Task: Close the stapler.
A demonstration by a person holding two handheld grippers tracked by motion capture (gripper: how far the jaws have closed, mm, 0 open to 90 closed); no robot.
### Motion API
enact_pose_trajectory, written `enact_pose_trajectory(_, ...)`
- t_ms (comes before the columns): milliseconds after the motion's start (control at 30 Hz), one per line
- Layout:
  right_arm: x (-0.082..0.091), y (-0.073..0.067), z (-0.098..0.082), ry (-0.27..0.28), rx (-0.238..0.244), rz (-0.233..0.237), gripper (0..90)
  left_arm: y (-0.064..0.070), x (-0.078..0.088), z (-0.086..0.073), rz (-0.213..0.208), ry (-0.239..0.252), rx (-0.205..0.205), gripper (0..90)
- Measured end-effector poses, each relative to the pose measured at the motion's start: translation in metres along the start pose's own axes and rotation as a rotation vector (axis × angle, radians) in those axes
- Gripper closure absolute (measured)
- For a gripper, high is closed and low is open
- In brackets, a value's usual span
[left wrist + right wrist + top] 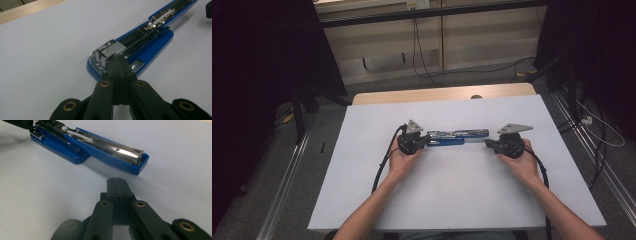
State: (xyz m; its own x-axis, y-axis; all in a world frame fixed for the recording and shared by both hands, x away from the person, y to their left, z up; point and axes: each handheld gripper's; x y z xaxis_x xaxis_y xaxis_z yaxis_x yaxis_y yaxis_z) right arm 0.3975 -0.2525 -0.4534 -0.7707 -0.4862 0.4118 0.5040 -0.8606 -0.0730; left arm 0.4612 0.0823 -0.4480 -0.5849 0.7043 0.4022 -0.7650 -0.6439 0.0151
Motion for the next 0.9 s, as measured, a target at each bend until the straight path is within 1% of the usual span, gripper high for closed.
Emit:
enact_pose_trajectory(100,0.001,0.001,0.000,-0.008,0.002,-0.006,90.0,-0.001,0.001,0.000,-0.002,-0.008,-0.009,90.0)
enact_pose_trajectory(133,0.001,0.002,0.000,-0.012,0.002,-0.009,90.0,-0.001,0.001,0.000,-0.005,-0.005,0.001,90.0)
enact_pose_trajectory(233,0.000,0.003,0.000,-0.026,-0.004,-0.014,90.0,0.000,0.000,0.000,-0.003,-0.007,0.001,90.0)
enact_pose_trajectory(300,-0.002,0.003,0.001,-0.034,-0.014,-0.007,90.0,0.000,0.000,0.000,-0.003,-0.008,0.003,90.0)
enact_pose_trajectory(400,-0.005,0.004,0.004,-0.044,-0.007,-0.002,90.0,-0.001,0.000,0.001,0.005,-0.009,-0.005,90.0)
enact_pose_trajectory(533,-0.010,0.003,0.007,-0.070,0.004,0.002,90.0,-0.001,0.000,0.000,0.003,-0.008,0.001,90.0)
enact_pose_trajectory(600,-0.013,0.003,0.007,-0.080,0.011,0.002,90.0,0.001,0.000,0.000,0.007,-0.004,0.017,90.0)
enact_pose_trajectory(633,-0.015,0.003,0.006,-0.090,0.014,0.004,90.0,0.000,0.001,0.000,0.004,-0.010,0.005,90.0)
enact_pose_trajectory(667,-0.016,0.002,0.005,-0.096,0.012,-0.003,90.0,0.001,0.000,0.000,0.002,-0.010,0.013,90.0)
enact_pose_trajectory(733,-0.017,0.002,0.004,-0.085,0.008,-0.003,90.0,0.001,0.001,0.000,0.000,-0.009,0.014,90.0)
enact_pose_trajectory(800,-0.017,0.002,0.005,-0.090,0.010,-0.005,90.0,0.001,0.000,0.000,0.008,-0.002,0.014,90.0)
enact_pose_trajectory(833,-0.018,0.002,0.005,-0.091,0.013,-0.008,90.0,0.001,0.001,0.000,0.010,-0.012,-0.005,90.0)
enact_pose_trajectory(900,-0.018,0.002,0.005,-0.089,0.017,-0.012,90.0,0.001,0.001,0.000,0.011,-0.011,-0.005,90.0)
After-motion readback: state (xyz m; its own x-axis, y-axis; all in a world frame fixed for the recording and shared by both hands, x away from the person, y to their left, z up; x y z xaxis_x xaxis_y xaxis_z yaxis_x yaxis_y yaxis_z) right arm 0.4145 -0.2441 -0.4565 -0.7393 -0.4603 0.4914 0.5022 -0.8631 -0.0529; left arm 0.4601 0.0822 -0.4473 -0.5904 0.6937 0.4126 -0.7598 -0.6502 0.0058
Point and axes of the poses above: each handheld gripper's, and its own axes: x roughly backward along the jaws, z roughly out of its top, y roughly to its right, and after that the axes turned 13 degrees about y, right-handed
